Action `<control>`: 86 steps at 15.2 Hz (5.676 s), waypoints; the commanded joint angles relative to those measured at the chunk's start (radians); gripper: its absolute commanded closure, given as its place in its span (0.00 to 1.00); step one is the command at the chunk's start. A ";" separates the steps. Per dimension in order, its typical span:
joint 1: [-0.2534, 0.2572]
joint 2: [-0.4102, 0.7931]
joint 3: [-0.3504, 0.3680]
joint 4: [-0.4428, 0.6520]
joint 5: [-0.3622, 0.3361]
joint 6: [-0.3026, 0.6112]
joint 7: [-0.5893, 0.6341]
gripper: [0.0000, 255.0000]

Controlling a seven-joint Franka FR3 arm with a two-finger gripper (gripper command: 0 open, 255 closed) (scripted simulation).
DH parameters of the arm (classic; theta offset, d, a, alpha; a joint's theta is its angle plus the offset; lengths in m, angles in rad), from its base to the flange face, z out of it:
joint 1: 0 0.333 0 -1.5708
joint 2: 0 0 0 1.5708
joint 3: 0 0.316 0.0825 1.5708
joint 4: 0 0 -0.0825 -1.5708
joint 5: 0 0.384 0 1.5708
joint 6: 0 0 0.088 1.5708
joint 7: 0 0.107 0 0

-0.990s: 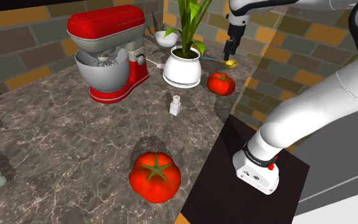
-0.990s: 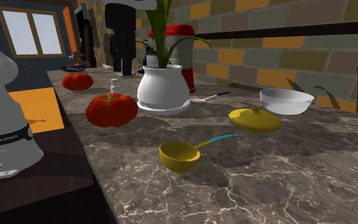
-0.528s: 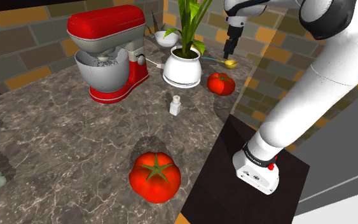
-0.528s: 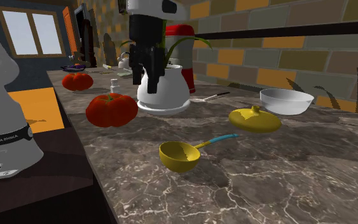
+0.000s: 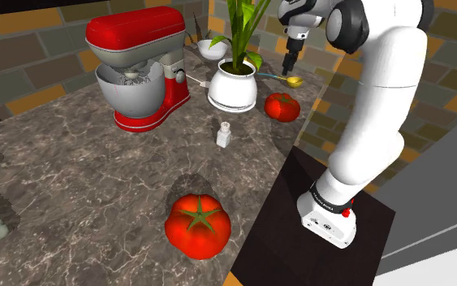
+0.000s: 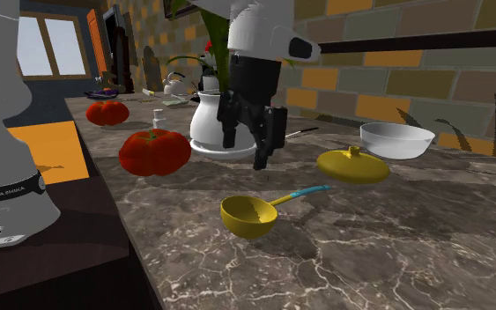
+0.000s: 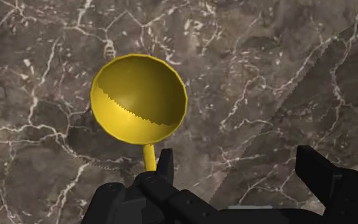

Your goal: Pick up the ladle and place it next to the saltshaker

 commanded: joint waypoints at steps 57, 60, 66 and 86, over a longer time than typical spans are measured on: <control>-0.210 0.288 0.044 0.600 0.118 -0.358 -0.081 1.00; -0.225 0.299 0.046 0.662 0.122 -0.407 -0.076 1.00; -0.117 0.122 0.018 0.405 0.064 -0.326 -0.057 1.00; 0.154 -0.738 0.162 -0.578 -0.241 -0.100 0.377 1.00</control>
